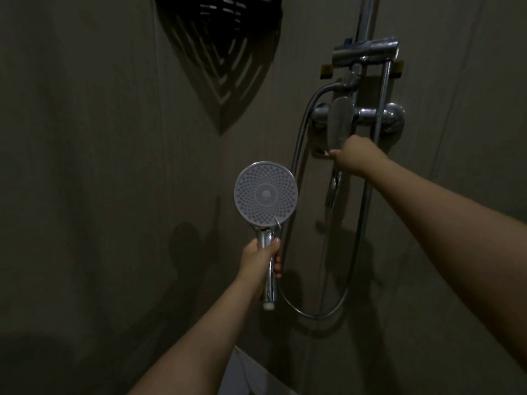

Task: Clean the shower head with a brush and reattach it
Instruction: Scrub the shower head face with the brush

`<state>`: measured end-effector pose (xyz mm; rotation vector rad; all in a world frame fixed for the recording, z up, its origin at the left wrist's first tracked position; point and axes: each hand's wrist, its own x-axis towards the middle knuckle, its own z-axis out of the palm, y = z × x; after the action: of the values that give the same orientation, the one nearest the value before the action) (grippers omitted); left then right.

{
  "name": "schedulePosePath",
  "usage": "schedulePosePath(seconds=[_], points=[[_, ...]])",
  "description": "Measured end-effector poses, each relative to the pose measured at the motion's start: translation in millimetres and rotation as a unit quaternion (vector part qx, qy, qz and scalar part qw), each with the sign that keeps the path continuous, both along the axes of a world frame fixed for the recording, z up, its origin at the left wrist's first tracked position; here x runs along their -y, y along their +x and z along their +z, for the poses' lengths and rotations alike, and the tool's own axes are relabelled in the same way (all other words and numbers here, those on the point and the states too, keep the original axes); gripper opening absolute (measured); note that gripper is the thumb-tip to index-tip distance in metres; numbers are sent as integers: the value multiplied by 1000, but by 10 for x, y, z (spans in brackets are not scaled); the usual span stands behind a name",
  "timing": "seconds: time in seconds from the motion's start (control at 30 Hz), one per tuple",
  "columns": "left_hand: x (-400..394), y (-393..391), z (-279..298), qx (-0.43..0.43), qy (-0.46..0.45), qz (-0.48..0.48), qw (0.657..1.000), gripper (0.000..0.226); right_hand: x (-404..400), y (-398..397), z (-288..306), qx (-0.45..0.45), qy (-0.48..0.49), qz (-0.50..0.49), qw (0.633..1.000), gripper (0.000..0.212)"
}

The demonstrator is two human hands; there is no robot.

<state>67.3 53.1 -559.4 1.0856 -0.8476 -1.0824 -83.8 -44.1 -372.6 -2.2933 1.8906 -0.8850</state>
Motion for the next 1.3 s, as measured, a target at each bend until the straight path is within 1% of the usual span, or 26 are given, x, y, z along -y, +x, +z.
schedulePosePath(seconds=[0.07, 0.13, 0.2, 0.27, 0.33, 0.37, 0.4, 0.43, 0.47, 0.5, 0.57, 0.63, 0.7, 0.77, 0.8, 0.87, 0.9, 1.0, 1.07, 1.1, 1.2, 1.3], points=[[-7, 6, 11, 1, -2, 1, 1000, 11, 37, 11, -45, 7, -4, -30, 1000, 25], [-20, 13, 54, -6, -14, 4, 1000, 13, 44, 39, -83, 23, -22, -35, 999, 21], [-51, 17, 148, -20, -25, 5, 999, 15, 6, 86, -106, 33, -5, -35, 999, 24], [-93, 41, 293, -29, -20, 5, 999, 17, -99, 188, -114, -6, 75, 2, 997, 32], [-125, 106, 508, -30, -7, 7, 1000, 19, -293, 371, -37, -69, 178, 58, 980, 32], [-139, 151, 651, -31, -2, 10, 999, 20, -357, 469, 59, -94, 191, 74, 974, 31], [-149, 198, 814, -36, 2, 14, 999, 21, -391, 567, 196, -112, 182, 80, 974, 31], [-162, 244, 990, -44, 4, 17, 999, 22, -427, 653, 356, -118, 149, 81, 978, 30], [-178, 285, 1177, -51, 8, 20, 998, 23, -427, 711, 531, -92, 107, 84, 986, 28], [-198, 318, 1372, -54, 12, 23, 998, 24, -439, 742, 708, -48, 74, 92, 992, 25], [-260, 372, 1766, -55, 22, 24, 998, 23, -465, 756, 1056, 35, 20, 127, 991, 19], [-350, 413, 2153, -49, 34, 17, 998, 19, -553, 744, 1402, 93, 4, 157, 983, 20], [-458, 447, 2518, -40, 49, 9, 998, 16, -636, 740, 1748, 156, -2, 159, 975, 26], [-558, 473, 2847, -39, 64, 7, 997, 16, -724, 787, 2102, 197, 21, 166, 966, 35], [-599, 480, 3006, -37, 72, 9, 997, 16, -776, 835, 2285, 186, 51, 182, 964, 38], [-661, 481, 3307, -29, 87, 14, 996, 15, -861, 964, 2626, 98, 110, 200, 969, 39], [-679, 473, 3457, -25, 91, 19, 995, 16, -877, 1027, 2782, 61, 124, 191, 972, 39], [-713, 453, 3844, -25, 98, 37, 994, 20, -891, 1162, 3145, 26, 132, 160, 978, 38], [-740, 467, 4022, -27, 100, 48, 993, 22, -932, 1192, 3295, -20, 114, 164, 980, 35], [-759, 482, 4073, -23, 103, 51, 993, 22, -943, 1182, 3329, -33, 102, 158, 982, 35], [-798, 527, 4172, -4, 116, 47, 992, 20, -971, 1113, 3383, -24, 80, 128, 988, 39], [-829, 538, 4203, 0, 120, 44, 992, 18, -1036, 1091, 3329, -37, 89, 138, 986, 39]])
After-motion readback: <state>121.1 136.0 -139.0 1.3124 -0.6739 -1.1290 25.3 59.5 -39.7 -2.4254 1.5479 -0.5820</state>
